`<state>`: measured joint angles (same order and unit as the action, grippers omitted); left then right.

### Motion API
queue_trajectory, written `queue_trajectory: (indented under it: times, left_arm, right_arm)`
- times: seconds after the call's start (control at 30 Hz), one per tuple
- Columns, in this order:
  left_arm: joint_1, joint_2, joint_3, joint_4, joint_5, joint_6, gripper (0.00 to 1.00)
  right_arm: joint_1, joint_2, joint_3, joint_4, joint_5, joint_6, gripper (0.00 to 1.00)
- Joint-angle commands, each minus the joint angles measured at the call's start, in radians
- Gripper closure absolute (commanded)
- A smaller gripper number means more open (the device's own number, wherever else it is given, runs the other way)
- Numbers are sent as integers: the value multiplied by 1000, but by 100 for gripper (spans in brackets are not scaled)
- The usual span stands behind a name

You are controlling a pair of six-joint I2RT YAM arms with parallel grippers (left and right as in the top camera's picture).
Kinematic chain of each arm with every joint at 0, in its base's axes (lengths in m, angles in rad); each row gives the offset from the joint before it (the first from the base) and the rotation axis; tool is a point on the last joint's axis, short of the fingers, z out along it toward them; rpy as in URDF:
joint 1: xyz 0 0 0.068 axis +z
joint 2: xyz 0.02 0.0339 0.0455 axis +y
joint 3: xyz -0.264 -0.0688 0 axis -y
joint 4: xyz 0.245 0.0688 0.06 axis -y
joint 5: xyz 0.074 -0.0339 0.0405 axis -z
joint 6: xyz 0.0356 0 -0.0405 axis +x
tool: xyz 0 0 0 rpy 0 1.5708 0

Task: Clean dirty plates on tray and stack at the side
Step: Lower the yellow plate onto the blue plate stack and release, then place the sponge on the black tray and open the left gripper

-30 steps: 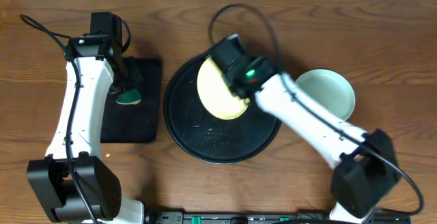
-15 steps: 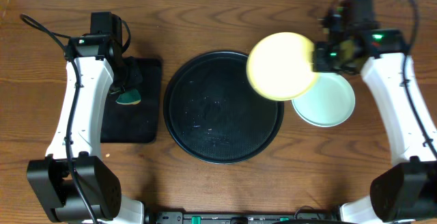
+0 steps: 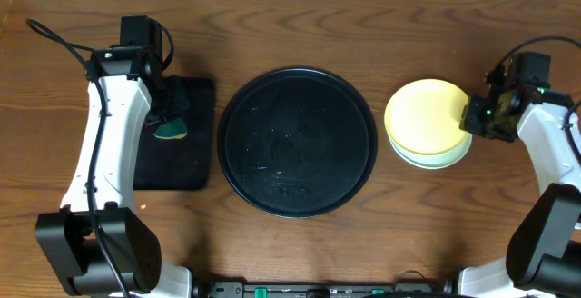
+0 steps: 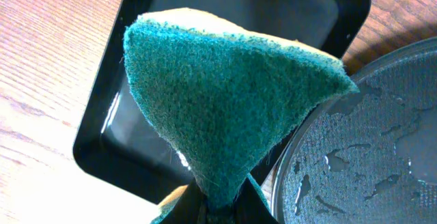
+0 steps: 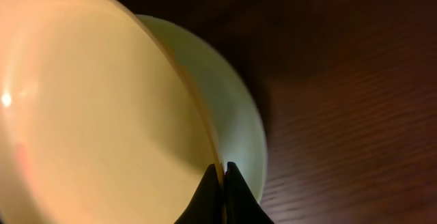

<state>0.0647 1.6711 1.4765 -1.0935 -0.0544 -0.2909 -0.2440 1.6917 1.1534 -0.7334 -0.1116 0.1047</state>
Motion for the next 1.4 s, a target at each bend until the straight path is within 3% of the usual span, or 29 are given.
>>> queue_trajectory:
  times: [0.0, 0.1, 0.23, 0.33, 0.6, 0.87, 1.1, 1.17, 1.23, 1.37]
  left_arm:
    - [4, 3, 16, -2, -5, 10, 92]
    - [4, 3, 16, -4, -5, 10, 93]
    - [4, 3, 16, -6, -5, 34, 92]
    - [4, 3, 15, -13, -5, 49, 92]
    - [5, 44, -33, 82, -5, 175, 93]
    - [5, 172, -84, 191, -9, 219, 93]
    - [5, 283, -84, 224, -8, 219, 93]
    - [5, 286, -84, 222, -8, 219, 83]
    - [4, 283, -83, 222, -8, 219, 60]
    - [5, 279, -69, 212, -9, 219, 34]
  right_arm:
    - [-11, -5, -47, 45, 3, -9, 99]
    - [-11, -5, -58, 65, 3, -9, 90]
    - [-10, -5, -55, 64, 2, -9, 66]
    - [-6, -5, -17, -1, -14, -9, 57]
    - [94, -5, 254, -215, -50, -32, 52]
    - [191, -5, 274, -214, -44, -35, 43]
    - [218, -5, 274, -225, -43, -35, 42]
    - [218, -5, 274, -228, -43, -35, 42]
    - [220, -5, 274, -229, -43, -35, 41]
    - [220, -5, 274, -229, -43, -35, 39]
